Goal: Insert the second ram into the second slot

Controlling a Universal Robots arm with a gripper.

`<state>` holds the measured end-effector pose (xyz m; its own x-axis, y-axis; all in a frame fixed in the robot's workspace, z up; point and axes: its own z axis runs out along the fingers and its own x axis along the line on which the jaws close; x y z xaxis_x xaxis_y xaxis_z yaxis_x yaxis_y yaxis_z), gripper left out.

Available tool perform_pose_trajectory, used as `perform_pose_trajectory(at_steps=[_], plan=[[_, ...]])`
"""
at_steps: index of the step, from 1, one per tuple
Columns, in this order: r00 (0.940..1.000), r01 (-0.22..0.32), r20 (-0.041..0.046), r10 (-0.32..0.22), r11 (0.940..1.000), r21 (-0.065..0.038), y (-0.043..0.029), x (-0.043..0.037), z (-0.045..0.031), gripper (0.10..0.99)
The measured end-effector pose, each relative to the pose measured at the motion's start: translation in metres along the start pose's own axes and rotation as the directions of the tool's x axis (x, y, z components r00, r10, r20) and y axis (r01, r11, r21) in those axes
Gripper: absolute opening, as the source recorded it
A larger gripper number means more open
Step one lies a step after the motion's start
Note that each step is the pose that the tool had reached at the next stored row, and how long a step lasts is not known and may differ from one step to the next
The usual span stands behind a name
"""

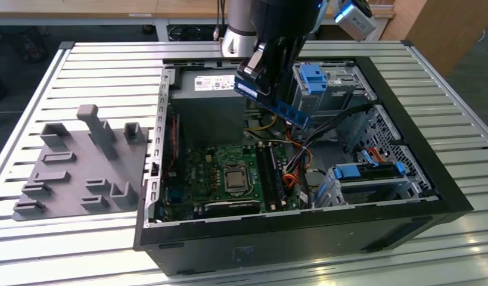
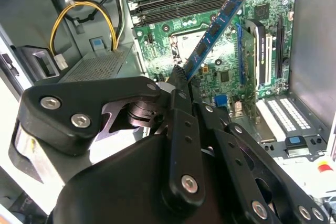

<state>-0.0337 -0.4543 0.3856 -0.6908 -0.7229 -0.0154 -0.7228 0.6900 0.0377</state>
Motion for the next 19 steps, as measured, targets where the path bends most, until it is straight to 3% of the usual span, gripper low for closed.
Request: perform_pose_trajectory(at_steps=[19], plan=[[0.9988, -0.048, 0.0019, 0.048, 0.9988, 0.001, 0.0, 0.0, 0.0001, 0.137]])
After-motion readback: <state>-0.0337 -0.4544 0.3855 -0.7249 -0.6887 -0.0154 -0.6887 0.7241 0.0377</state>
